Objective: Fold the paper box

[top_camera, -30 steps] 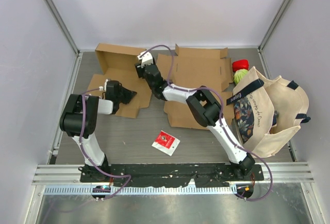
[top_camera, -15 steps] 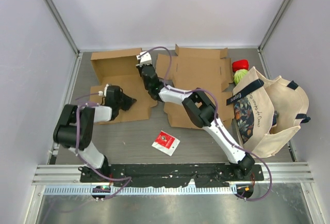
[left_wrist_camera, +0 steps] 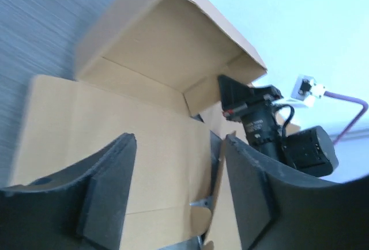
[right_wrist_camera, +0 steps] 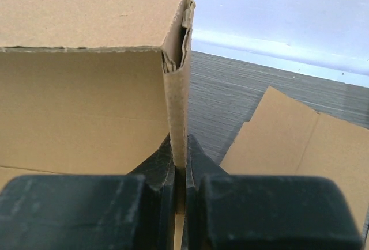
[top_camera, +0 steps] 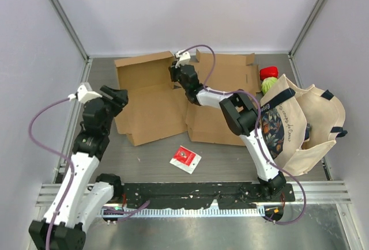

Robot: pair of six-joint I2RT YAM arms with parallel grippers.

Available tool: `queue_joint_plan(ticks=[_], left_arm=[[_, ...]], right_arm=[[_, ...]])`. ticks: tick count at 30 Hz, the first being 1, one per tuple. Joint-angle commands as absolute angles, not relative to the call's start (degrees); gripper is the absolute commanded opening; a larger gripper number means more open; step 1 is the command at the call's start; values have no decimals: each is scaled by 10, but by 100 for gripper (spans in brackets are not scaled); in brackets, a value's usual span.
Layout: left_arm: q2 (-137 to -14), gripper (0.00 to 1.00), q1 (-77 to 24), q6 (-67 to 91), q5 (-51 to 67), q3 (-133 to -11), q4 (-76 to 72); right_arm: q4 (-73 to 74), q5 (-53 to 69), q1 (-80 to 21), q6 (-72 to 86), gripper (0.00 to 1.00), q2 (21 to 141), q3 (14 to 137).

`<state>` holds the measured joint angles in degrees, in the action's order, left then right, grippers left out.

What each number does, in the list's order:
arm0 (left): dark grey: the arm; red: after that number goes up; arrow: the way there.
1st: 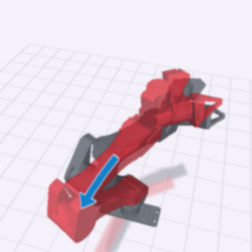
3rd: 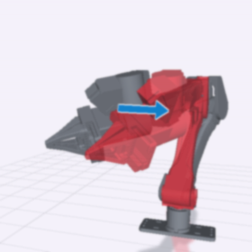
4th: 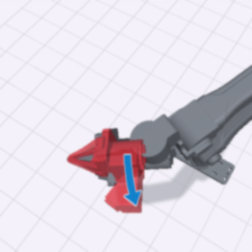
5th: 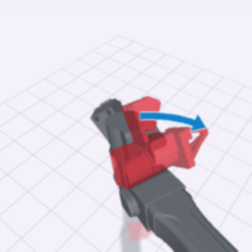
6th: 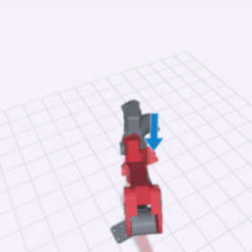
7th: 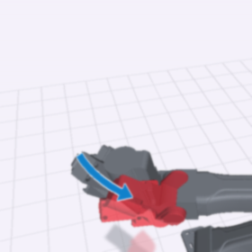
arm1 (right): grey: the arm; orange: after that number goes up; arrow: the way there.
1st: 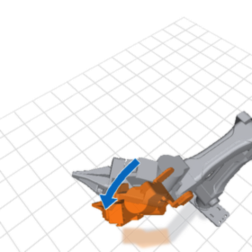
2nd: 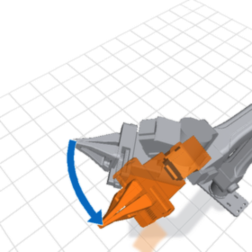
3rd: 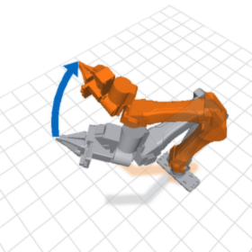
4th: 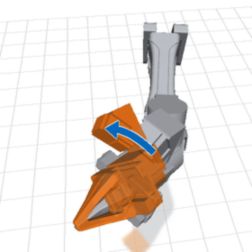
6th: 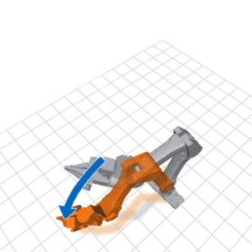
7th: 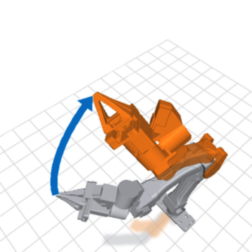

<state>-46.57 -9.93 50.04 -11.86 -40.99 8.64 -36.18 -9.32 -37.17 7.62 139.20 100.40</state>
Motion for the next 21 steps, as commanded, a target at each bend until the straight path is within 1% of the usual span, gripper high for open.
queue_joint_plan(ticks=[1, 3, 5, 7, 9, 11, 13, 14, 17, 20, 21], left_arm=[[-447, 70, -95, 431, -250, -425, 219], [-477, 71, -91, 404, -260, -459, 231], [-539, 70, -85, 365, -259, -509, 256], [-582, 65, -83, 333, -243, -541, 269], [-631, 57, -82, 309, -229, -584, 267], [-667, 56, -82, 292, -230, -619, 267], [-691, 58, -83, 273, -229, -661, 283], [-720, 58, -82, 262, -243, -677, 297], [-756, 58, -83, 242, -264, -715, 324], [-773, 55, -92, 224, -292, -732, 323], [-786, 52, -97, 213, -311, -738, 324]], right_arm=[[-345, -17, -363, 155, 1, 1344, 1021], [-332, 12, -358, 168, 1, 1349, 1040], [-327, 27, -356, 182, 1, 1353, 1045], [-323, 39, -356, 188, 1, 1351, 1047], [-322, 49, -356, 196, 1, 1347, 1046], [-318, 52, -356, 201, 1, 1344, 1044], [-315, 55, -354, 205, 1, 1342, 1042], [-313, 57, -356, 207, 1, 1340, 1042], [-311, 55, -355, 216, 1, 1337, 1039], [-310, 62, -355, 225, 1, 1335, 1038], [-310, 63, -355, 229, 1, 1335, 1036]])
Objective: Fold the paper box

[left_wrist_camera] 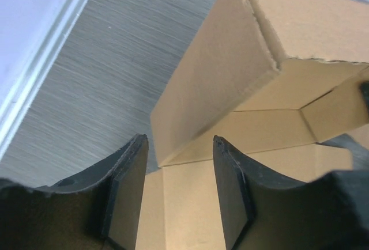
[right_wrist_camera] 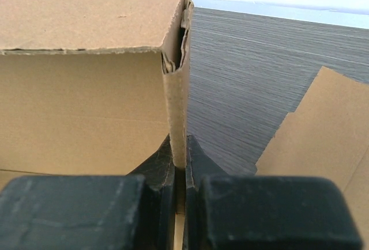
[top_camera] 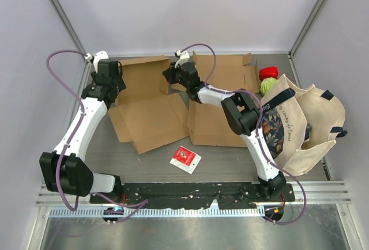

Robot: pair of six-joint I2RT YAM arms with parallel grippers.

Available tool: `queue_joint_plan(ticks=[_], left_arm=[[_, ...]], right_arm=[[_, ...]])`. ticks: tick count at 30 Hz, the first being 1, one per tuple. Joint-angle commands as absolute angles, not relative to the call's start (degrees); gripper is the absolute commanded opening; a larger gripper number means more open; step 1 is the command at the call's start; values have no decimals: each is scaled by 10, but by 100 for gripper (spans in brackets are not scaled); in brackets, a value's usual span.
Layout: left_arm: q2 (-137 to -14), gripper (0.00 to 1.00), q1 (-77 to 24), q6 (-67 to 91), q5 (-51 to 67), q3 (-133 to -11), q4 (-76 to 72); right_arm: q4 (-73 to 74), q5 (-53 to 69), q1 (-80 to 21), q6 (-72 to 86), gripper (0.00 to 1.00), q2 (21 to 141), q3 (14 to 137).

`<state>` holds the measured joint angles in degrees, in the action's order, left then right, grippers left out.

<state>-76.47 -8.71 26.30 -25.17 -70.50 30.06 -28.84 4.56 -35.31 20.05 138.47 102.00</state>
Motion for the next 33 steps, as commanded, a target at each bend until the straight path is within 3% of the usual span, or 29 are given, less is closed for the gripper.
queue_joint_plan(ticks=[1, 10, 14, 24, 28, 32, 33], left_arm=[[-795, 49, -101, 207, -311, -750, 325], [-868, 19, -150, 167, -395, -796, 336], [-867, 0, -153, 152, -415, -792, 332], [-814, 0, -167, 150, -364, -774, 324], [-800, 0, -173, 153, -361, -766, 321], [-790, 0, -180, 169, -345, -765, 322], [-789, 0, -183, 173, -338, -768, 328]], right_arm=[[-313, 64, -356, 231, 1, 1335, 1036], [-311, 69, -364, 234, 1, 1340, 1038], [-311, 64, -367, 230, 1, 1340, 1037], [-287, 4, -377, 232, 20, 1372, 1076], [-278, 3, -381, 222, 17, 1385, 1092], [-258, -77, -397, 201, 21, 1397, 1118], [-239, -92, -401, 198, 18, 1403, 1127]])
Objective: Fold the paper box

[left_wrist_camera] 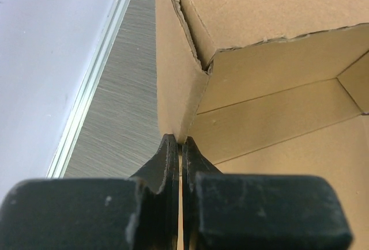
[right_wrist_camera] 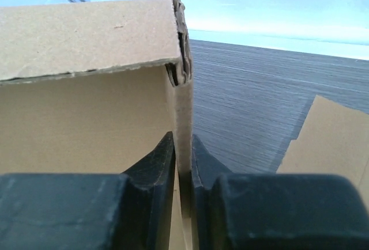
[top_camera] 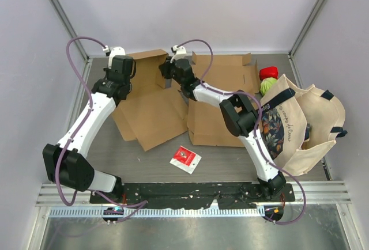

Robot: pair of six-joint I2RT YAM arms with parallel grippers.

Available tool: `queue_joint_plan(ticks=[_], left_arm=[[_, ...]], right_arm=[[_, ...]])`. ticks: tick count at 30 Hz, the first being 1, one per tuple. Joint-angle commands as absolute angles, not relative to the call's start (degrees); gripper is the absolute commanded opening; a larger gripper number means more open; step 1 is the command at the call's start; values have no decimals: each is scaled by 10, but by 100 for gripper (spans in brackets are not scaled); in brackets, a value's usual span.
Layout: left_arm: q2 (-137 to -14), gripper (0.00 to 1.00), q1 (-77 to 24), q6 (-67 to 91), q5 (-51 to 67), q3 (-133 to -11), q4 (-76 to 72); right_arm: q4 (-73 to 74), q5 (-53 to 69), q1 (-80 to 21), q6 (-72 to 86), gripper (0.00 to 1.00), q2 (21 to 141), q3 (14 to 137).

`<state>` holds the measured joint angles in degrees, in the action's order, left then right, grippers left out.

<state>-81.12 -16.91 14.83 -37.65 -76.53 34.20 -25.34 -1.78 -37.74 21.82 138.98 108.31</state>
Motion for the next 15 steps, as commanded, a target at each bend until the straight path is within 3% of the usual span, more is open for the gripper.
queue_joint_plan(ticks=[1, 2, 3, 6, 10, 13, 14, 15], left_arm=[[-788, 0, -185, 179, -333, -771, 330], [-786, 0, -188, 183, -333, -773, 332], [-785, 0, -194, 186, -331, -773, 336], [-777, 0, -199, 202, -321, -774, 342], [-773, 0, -200, 205, -318, -768, 336], [-774, 0, -201, 200, -330, -764, 334], [-773, 0, -200, 199, -332, -763, 333], [-774, 0, -201, 196, -340, -761, 332]], right_arm=[[-220, -117, -404, 195, 10, 1417, 1141], [-198, -149, -410, 193, 1, 1425, 1176], [-157, -246, -424, 187, 1, 1433, 1192], [-142, -367, -449, 155, 1, 1453, 1221], [-169, -357, -454, 139, 1, 1453, 1213], [-199, -271, -447, 142, 1, 1428, 1175], [-207, -252, -444, 146, 5, 1419, 1152], [-206, -234, -440, 153, 21, 1402, 1141]])
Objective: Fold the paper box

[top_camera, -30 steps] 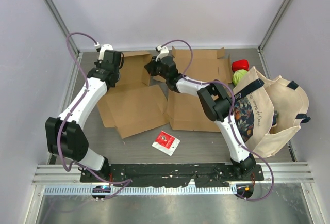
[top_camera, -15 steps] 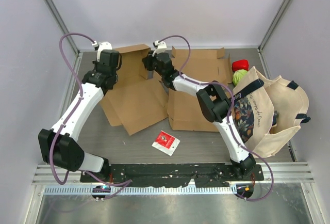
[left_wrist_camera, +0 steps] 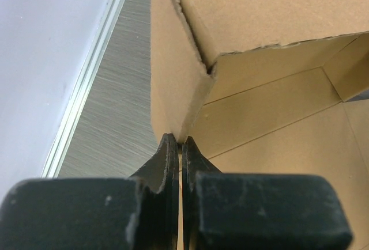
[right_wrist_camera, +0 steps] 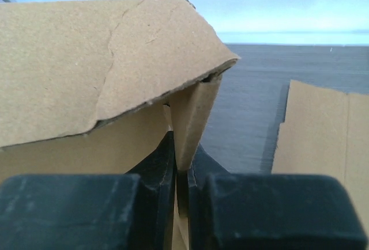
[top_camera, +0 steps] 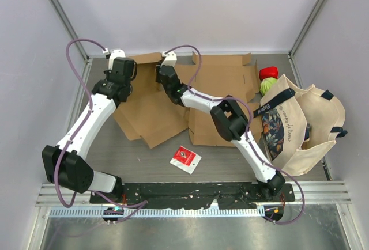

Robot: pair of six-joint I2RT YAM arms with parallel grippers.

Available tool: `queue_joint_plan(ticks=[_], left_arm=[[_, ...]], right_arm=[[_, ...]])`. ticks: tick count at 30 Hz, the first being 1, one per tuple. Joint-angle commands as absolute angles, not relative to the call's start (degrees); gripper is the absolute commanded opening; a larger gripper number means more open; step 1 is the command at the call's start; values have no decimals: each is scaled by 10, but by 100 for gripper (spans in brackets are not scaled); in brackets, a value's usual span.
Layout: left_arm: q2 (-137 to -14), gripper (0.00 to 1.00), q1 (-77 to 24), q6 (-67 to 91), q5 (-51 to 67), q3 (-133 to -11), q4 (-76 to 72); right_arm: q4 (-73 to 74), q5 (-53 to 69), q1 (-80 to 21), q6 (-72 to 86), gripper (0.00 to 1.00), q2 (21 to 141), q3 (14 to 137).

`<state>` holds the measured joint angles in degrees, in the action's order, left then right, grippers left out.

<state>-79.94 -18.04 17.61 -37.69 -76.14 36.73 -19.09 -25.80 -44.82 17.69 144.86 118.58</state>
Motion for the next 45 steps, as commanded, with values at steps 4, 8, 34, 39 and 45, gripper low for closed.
queue_joint_plan(ticks=[4, 8, 34, 39, 45], left_arm=[[-779, 0, -200, 190, -362, -755, 328], [-781, 0, -192, 192, -364, -738, 318], [-754, 0, -166, 180, -400, -723, 339], [-751, 0, -164, 180, -404, -720, 337], [-753, 0, -165, 193, -410, -731, 360]], right_arm=[[-217, -146, -417, 177, 48, 1332, 1048], [-179, -57, -384, 195, 74, 1260, 975], [140, 29, -471, 657, 72, 882, 625], [93, -21, -505, 757, 72, 824, 542], [-109, 32, -513, 899, 73, 829, 422]])
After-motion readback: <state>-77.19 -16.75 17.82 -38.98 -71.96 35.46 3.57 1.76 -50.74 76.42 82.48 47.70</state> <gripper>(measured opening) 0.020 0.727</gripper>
